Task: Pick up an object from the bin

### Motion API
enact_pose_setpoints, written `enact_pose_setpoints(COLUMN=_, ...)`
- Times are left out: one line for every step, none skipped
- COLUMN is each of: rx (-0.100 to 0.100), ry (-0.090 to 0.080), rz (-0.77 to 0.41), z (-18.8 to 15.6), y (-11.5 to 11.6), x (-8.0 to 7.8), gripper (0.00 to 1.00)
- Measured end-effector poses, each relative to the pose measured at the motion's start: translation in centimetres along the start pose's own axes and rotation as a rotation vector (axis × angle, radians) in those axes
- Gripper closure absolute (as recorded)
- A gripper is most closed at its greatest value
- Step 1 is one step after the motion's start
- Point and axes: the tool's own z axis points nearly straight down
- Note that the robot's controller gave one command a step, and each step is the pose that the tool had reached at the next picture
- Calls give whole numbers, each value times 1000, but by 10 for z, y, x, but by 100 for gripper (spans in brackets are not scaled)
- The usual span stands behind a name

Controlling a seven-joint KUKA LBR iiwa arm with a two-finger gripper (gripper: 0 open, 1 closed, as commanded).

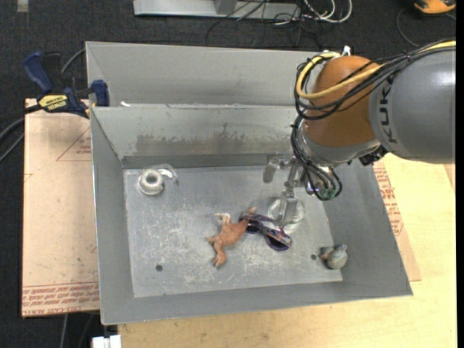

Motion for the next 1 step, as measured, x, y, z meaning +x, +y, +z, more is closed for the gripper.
enact_pose_setpoints(rx=0, ry=-7, rz=-1, z=-5, y=0, x=-2, gripper=0)
